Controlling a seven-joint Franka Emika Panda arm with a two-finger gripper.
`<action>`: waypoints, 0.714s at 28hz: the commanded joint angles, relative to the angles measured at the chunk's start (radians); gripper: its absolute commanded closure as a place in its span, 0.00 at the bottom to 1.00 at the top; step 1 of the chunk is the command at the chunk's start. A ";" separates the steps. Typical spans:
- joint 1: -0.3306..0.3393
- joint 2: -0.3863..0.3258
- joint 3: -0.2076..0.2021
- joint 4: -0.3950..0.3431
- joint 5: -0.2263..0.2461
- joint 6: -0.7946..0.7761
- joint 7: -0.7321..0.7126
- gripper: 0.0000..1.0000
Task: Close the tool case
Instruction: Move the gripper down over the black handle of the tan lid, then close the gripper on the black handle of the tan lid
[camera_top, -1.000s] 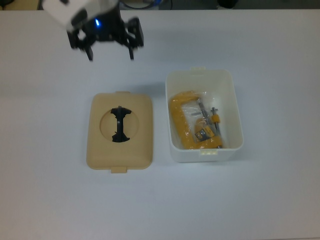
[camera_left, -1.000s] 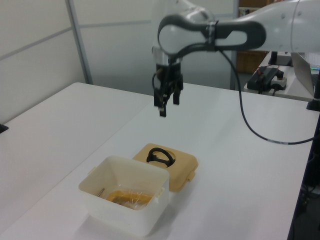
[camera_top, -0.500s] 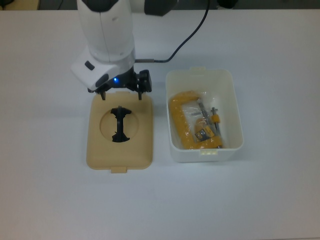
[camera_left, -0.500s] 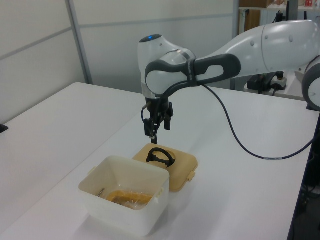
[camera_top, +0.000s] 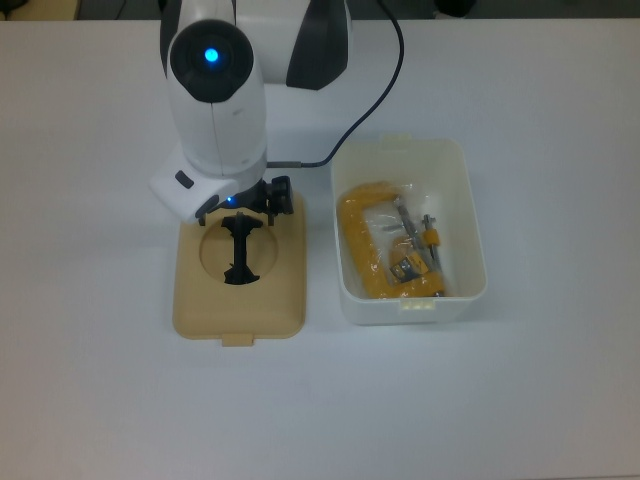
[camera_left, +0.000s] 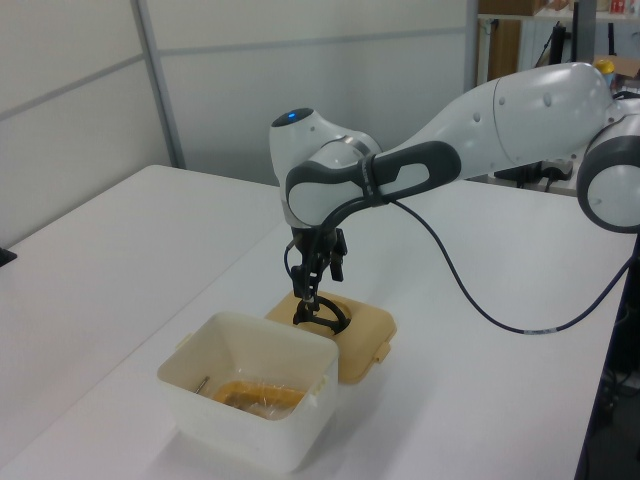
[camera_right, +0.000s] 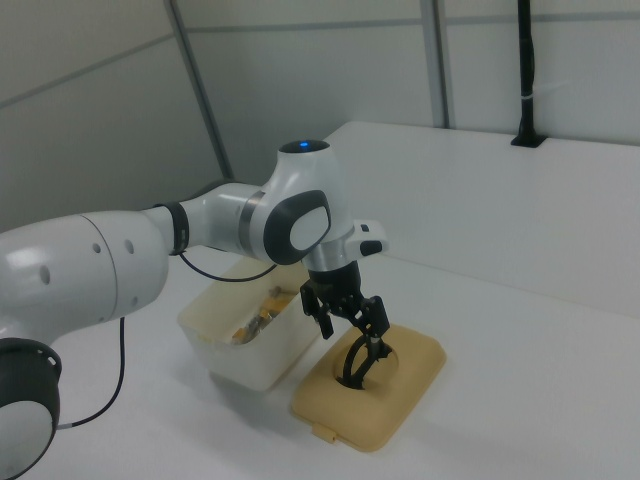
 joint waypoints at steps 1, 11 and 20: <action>0.008 -0.003 -0.003 -0.008 -0.022 0.026 0.036 0.00; 0.008 0.016 -0.003 -0.008 -0.029 0.049 0.042 0.48; 0.010 0.020 -0.003 -0.009 -0.029 0.051 0.042 0.67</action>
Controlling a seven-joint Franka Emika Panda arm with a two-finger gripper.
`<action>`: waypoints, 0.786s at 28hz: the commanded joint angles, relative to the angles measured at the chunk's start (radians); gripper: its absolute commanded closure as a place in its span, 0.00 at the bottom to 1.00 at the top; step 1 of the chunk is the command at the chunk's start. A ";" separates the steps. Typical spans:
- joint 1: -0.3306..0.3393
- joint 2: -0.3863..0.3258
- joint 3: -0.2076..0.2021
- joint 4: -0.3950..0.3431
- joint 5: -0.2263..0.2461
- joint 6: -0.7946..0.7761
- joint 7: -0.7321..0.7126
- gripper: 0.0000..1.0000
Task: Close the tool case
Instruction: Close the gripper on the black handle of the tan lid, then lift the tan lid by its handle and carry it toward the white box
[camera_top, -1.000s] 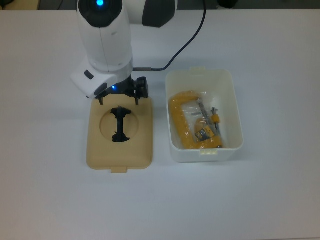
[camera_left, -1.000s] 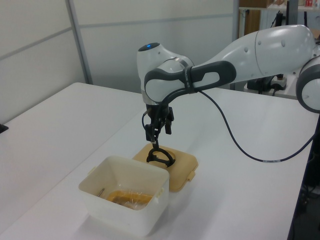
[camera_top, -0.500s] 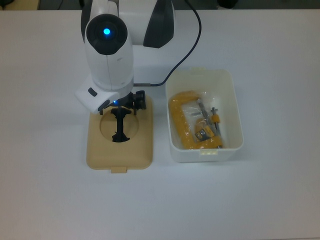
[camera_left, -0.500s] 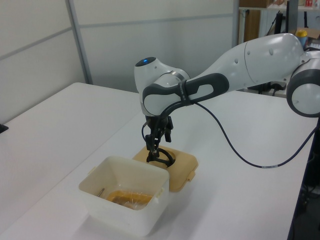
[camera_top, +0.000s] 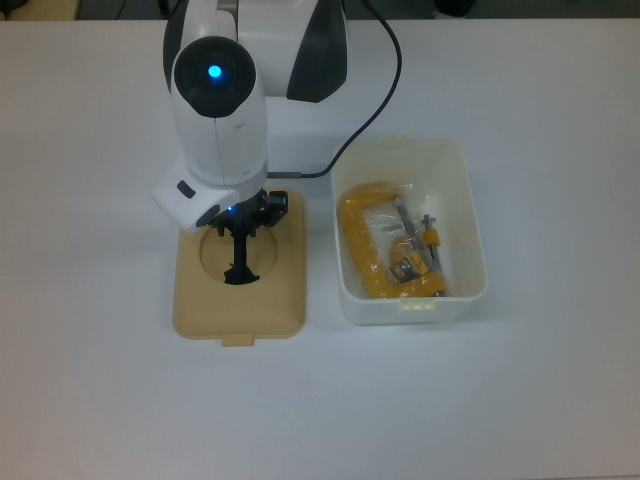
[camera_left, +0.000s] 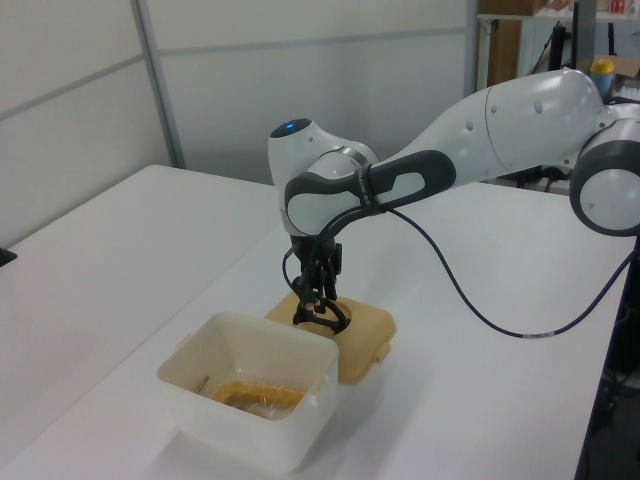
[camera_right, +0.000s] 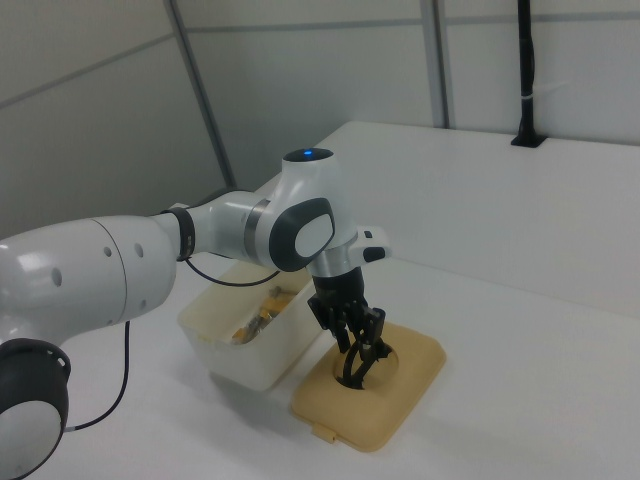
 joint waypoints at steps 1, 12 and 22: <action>0.008 0.001 -0.004 -0.009 -0.023 0.027 0.024 0.70; 0.010 0.001 0.000 -0.001 -0.023 0.024 0.050 1.00; -0.002 -0.064 -0.007 0.052 -0.004 -0.086 -0.018 1.00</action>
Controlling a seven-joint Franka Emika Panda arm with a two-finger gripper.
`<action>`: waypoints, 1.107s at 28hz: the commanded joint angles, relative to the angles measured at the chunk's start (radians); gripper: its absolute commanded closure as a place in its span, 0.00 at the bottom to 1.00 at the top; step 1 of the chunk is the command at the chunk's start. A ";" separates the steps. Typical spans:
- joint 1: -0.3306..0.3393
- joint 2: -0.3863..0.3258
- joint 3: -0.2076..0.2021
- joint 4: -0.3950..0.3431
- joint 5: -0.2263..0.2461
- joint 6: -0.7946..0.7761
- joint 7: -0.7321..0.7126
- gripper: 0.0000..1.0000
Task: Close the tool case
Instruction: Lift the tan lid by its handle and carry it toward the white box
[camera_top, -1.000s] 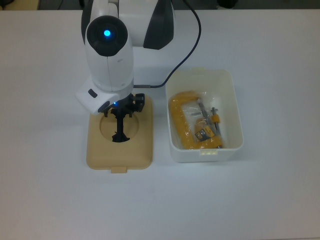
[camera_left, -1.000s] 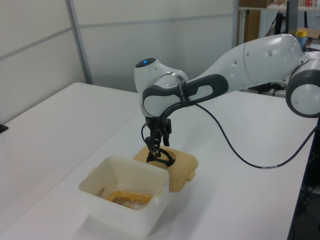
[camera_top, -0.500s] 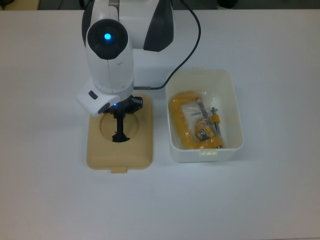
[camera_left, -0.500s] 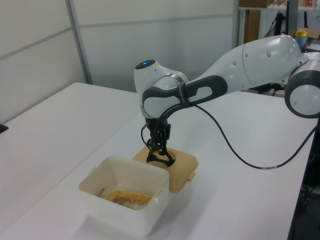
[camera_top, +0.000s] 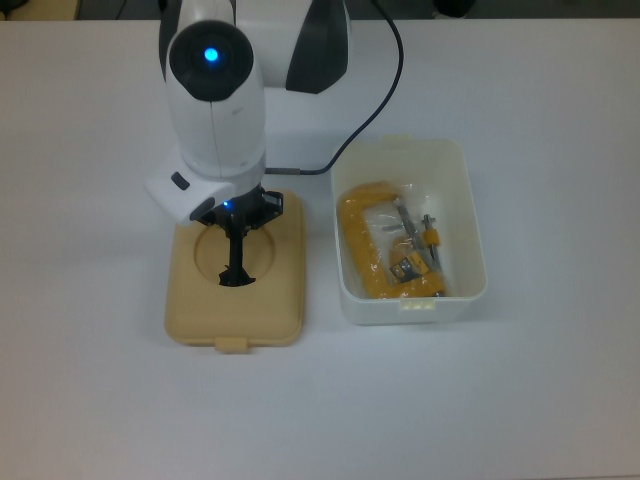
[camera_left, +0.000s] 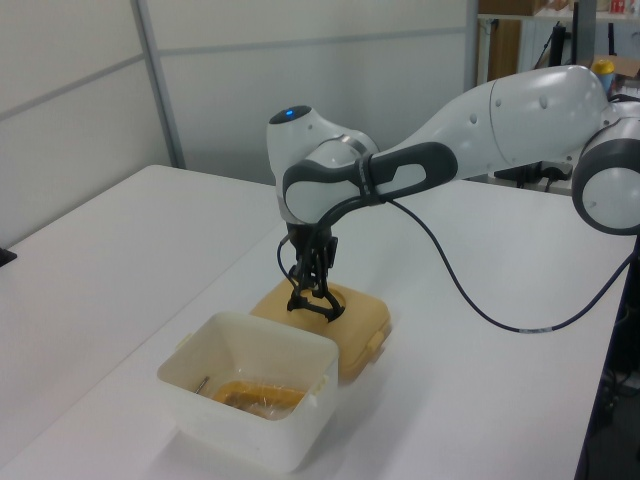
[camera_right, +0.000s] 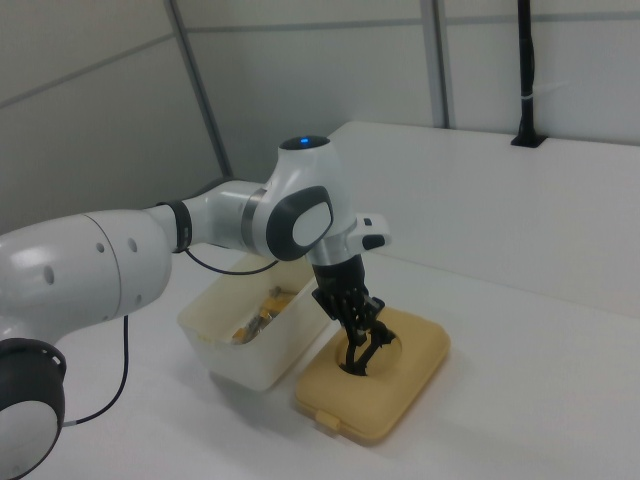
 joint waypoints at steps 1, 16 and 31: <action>-0.001 -0.055 -0.008 0.019 -0.002 -0.092 -0.043 1.00; 0.001 -0.134 -0.010 0.117 0.033 -0.263 -0.077 1.00; 0.109 -0.152 -0.002 0.154 0.031 -0.289 0.067 1.00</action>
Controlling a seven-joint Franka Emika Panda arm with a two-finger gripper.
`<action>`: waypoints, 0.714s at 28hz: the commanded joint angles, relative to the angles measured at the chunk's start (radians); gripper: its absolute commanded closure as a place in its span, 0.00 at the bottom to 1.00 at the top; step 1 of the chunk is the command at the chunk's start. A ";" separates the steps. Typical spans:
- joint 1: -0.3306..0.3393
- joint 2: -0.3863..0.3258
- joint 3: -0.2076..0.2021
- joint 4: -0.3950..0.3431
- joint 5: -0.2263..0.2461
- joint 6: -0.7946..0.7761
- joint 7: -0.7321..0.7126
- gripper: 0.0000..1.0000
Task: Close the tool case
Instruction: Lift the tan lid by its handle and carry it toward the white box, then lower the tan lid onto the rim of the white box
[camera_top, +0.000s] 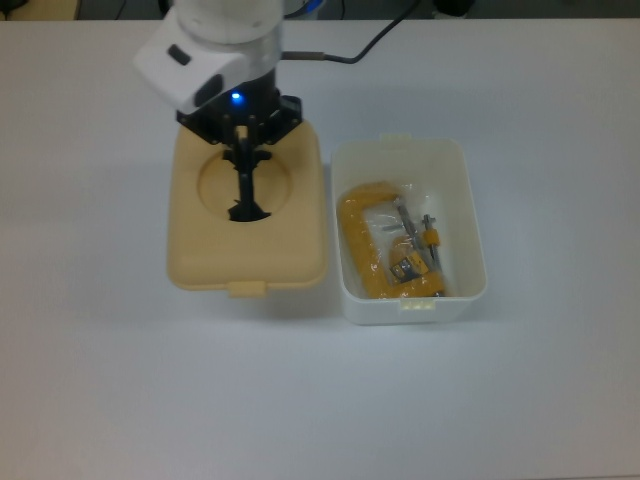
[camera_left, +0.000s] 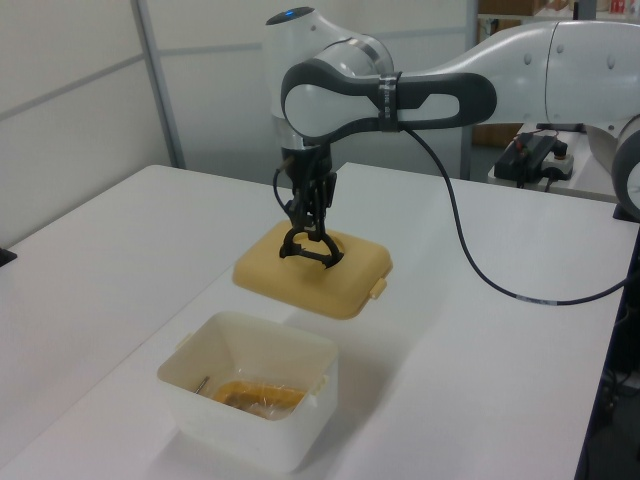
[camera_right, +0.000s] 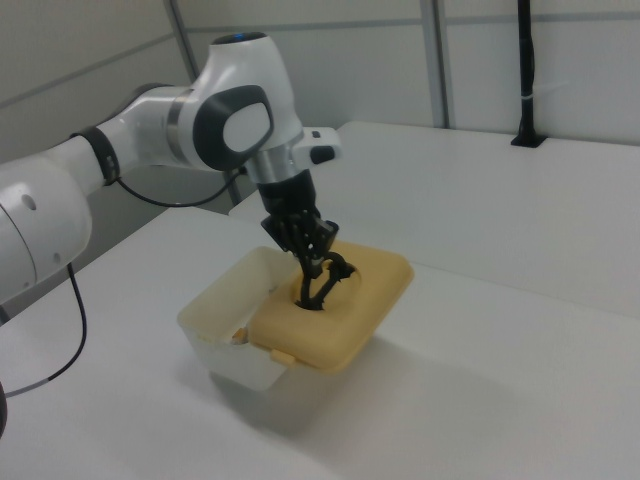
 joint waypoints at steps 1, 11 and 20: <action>0.070 -0.015 -0.010 0.002 0.012 -0.024 0.089 1.00; 0.154 -0.012 -0.013 0.002 0.010 -0.015 0.185 1.00; 0.220 -0.009 -0.013 0.002 0.001 -0.013 0.231 1.00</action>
